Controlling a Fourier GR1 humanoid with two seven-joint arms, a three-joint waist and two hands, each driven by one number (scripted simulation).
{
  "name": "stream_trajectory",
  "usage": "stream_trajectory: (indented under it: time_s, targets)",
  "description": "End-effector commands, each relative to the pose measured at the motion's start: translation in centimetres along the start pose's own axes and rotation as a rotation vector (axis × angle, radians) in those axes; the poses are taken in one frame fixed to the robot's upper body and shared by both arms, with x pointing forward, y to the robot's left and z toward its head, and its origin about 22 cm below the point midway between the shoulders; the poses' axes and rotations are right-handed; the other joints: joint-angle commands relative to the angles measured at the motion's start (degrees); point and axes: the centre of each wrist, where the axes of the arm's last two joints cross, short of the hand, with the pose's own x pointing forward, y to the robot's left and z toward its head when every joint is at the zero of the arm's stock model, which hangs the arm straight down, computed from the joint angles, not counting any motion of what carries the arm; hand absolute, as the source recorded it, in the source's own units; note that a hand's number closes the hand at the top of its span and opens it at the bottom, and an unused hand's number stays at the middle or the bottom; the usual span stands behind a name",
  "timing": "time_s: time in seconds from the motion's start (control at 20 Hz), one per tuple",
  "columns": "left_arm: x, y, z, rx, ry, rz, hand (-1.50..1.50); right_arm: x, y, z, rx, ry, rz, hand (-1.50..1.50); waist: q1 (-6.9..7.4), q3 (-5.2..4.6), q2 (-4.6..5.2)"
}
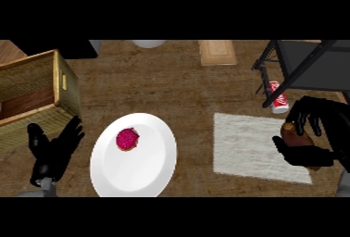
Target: Pick the sweet potato from the placemat and place it in the tiered shelf
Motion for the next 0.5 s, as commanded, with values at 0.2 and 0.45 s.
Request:
stream_trajectory:
  time_s: [0.2, 0.45]
  targets:
    - [0.8, -1.9, -1.0, -0.022, -0.004, -0.016, 0.0, 1.9, -12.1, 3.0, -0.179, 0.038, -0.009, 1.5, 1.41, 0.05, 0.55]
    - [1.2, -1.3, -2.0, -0.03, -0.007, -0.008, 0.0, 3.5, -17.7, -0.7, -0.248, 0.096, -0.082, 1.5, 2.36, 0.01, 0.82]
